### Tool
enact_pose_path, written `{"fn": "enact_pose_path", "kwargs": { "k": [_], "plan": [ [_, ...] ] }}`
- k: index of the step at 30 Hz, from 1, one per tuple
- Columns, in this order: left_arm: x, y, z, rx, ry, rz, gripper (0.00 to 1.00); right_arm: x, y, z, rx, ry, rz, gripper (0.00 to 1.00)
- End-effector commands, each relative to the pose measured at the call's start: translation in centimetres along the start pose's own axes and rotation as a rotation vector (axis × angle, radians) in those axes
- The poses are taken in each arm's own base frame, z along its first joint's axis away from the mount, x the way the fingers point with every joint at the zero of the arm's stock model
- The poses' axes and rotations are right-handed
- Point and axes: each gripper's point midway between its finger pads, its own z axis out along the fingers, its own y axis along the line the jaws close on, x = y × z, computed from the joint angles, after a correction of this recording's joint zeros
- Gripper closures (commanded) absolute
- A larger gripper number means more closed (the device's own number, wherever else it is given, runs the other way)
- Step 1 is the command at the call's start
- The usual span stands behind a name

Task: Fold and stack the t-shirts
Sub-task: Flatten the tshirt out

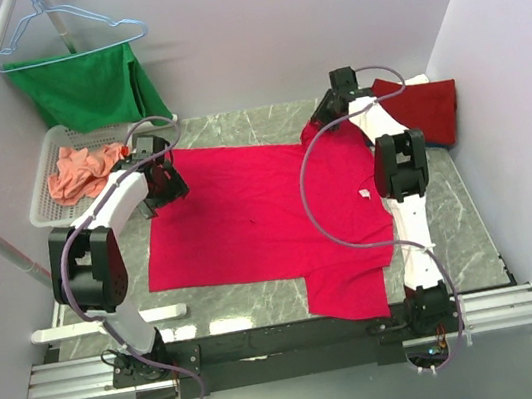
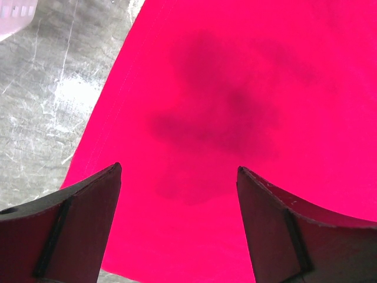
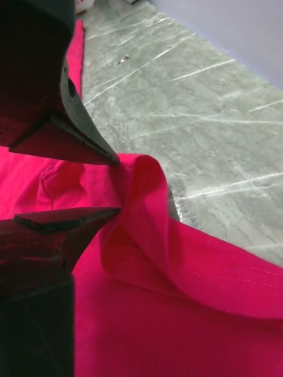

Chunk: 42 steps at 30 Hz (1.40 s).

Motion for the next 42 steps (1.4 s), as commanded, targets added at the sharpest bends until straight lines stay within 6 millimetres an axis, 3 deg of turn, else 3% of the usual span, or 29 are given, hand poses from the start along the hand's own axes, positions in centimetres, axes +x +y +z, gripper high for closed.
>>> {"fn": "enact_pose_path", "kwargs": {
  "k": [1,7,10,12,18,22,24,26,28,29,30,32,33,35,36,37,38,39,40,41,42],
  "plan": [
    [-1.9,-1.2,-1.1,0.047,-0.045,-0.014,0.16,-1.2,1.5,-0.7,-0.045,-0.012,0.003,0.57],
    [-1.9,-0.9,-1.2,0.04,-0.049,-0.01,0.16,-0.4,2.2,0.2,-0.09,0.026,0.022,0.64],
    [-1.9,-0.7,-1.3,0.034,-0.055,-0.007,0.15,-0.3,2.5,0.5,-0.108,0.036,0.034,0.89],
    [-1.9,-0.6,-1.5,0.033,-0.059,-0.005,0.15,-0.4,2.9,0.5,-0.121,0.031,0.037,1.0],
    [-2.0,-0.5,-1.8,0.041,-0.068,0.003,0.15,-1.1,4.1,-0.5,-0.159,0.011,0.034,1.0],
    [-2.2,-1.7,-2.3,0.117,-0.082,0.023,0.15,-1.1,4.4,-1.5,-0.184,0.006,0.018,1.0],
    [-2.0,-3.0,-2.8,0.191,-0.075,0.057,0.16,-1.9,4.8,-2.6,-0.199,-0.018,0.017,1.0],
    [-2.0,-4.8,-3.3,0.27,-0.087,0.096,0.16,-2.6,4.5,-3.4,-0.185,-0.035,0.028,0.91],
    [-2.1,-7.0,-4.1,0.35,-0.105,0.167,0.16,-3.4,4.0,-4.7,-0.159,-0.054,0.042,0.82],
    [-1.3,-8.5,-4.2,0.371,-0.099,0.213,0.15,-3.6,3.7,-5.2,-0.147,-0.061,0.043,0.81],
    [-2.1,-9.8,-4.9,0.393,-0.129,0.248,0.15,-4.9,3.8,-6.8,-0.143,-0.1,0.041,0.8],
    [-1.3,-12.0,-4.3,0.394,-0.122,0.289,0.15,-4.9,2.4,-7.5,-0.096,-0.112,0.046,0.77],
    [-2.1,-13.6,-5.0,0.431,-0.138,0.288,0.15,-5.5,2.3,-8.8,-0.093,-0.129,0.027,0.76],
    [-1.5,-15.9,-3.8,0.456,-0.12,0.298,0.15,-5.5,1.3,-9.3,-0.051,-0.133,0.021,0.75],
    [-2.5,-17.5,-4.4,0.486,-0.148,0.286,0.15,-5.3,0.9,-9.9,-0.033,-0.129,0.004,0.75],
    [-2.3,-18.8,-4.3,0.523,-0.136,0.293,0.15,-5.1,0.4,-10.0,-0.01,-0.125,0.001,0.74],
    [-1.6,-20.0,-3.0,0.519,-0.12,0.305,0.15,-4.8,-0.1,-10.1,0.013,-0.117,0.001,0.74],
    [-2.9,-21.8,-3.7,0.553,-0.162,0.286,0.15,-4.3,-0.5,-10.5,0.033,-0.103,0.003,0.74],
    [-3.0,-22.9,-3.4,0.574,-0.167,0.291,0.15,-3.6,-1.5,-10.3,0.062,-0.085,0.01,0.75],
    [-2.4,-23.9,-1.9,0.571,-0.156,0.293,0.15,-3.1,-2.0,-10.4,0.073,-0.074,0.01,0.75],
    [-3.5,-25.6,-2.4,0.613,-0.199,0.266,0.15,-2.9,-2.0,-11.1,0.073,-0.076,0.012,0.75]
  ]
}}
